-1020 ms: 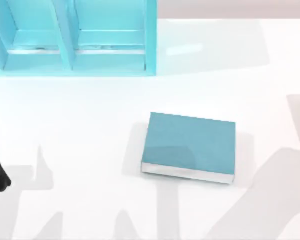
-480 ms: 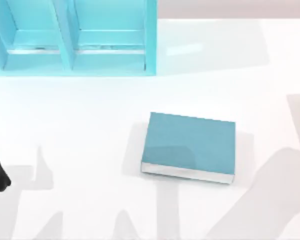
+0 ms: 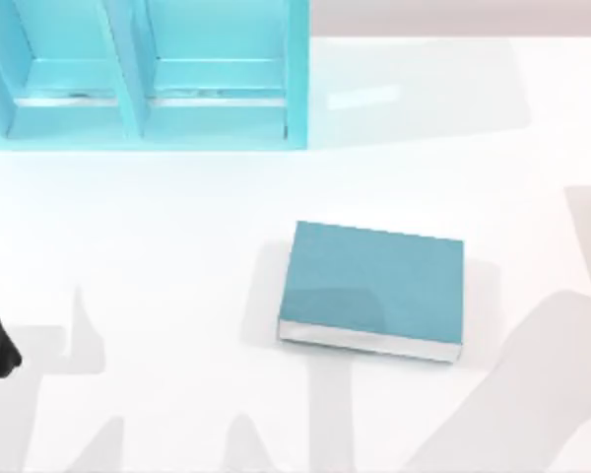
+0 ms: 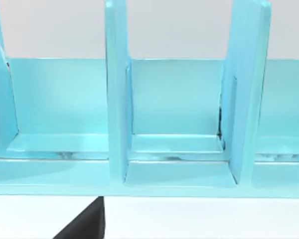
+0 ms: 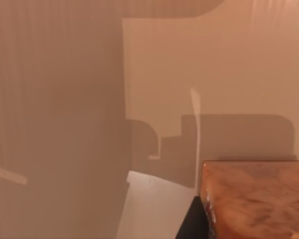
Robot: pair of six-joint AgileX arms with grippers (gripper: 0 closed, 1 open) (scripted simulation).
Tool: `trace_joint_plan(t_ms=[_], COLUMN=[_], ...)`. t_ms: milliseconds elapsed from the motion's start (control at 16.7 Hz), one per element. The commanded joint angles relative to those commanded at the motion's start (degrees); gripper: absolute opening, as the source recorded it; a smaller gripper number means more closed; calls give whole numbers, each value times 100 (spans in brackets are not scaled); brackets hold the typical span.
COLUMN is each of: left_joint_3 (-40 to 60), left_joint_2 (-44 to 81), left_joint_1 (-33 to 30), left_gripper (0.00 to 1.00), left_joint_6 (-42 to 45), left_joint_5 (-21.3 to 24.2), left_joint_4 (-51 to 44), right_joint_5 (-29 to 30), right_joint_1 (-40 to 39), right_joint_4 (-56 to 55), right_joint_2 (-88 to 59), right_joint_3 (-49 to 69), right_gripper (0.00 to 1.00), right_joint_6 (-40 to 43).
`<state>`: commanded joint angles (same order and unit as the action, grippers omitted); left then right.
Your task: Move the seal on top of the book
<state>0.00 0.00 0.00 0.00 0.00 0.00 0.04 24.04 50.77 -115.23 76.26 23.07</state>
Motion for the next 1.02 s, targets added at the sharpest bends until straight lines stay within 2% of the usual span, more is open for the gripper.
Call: trace_joint_plan(t_ms=[300, 720, 1020], left_joint_3=[0, 0, 0], left_joint_2=[0, 0, 0], left_joint_1=[0, 0, 0], left_gripper=[100, 100, 100], left_joint_6=[0, 0, 0], left_joint_5=[0, 0, 0], left_joint_4=[0, 0, 0], right_joint_5=[-108, -883, -493], right_joint_1=[-20, -367, -1447], right_joint_4=[191, 1406, 2367], right_joint_2=[153, 1065, 1227], right_joint_3=[201, 1758, 1980], right_gripper=[0, 0, 0], right_joint_6=[-156, -812, -1586])
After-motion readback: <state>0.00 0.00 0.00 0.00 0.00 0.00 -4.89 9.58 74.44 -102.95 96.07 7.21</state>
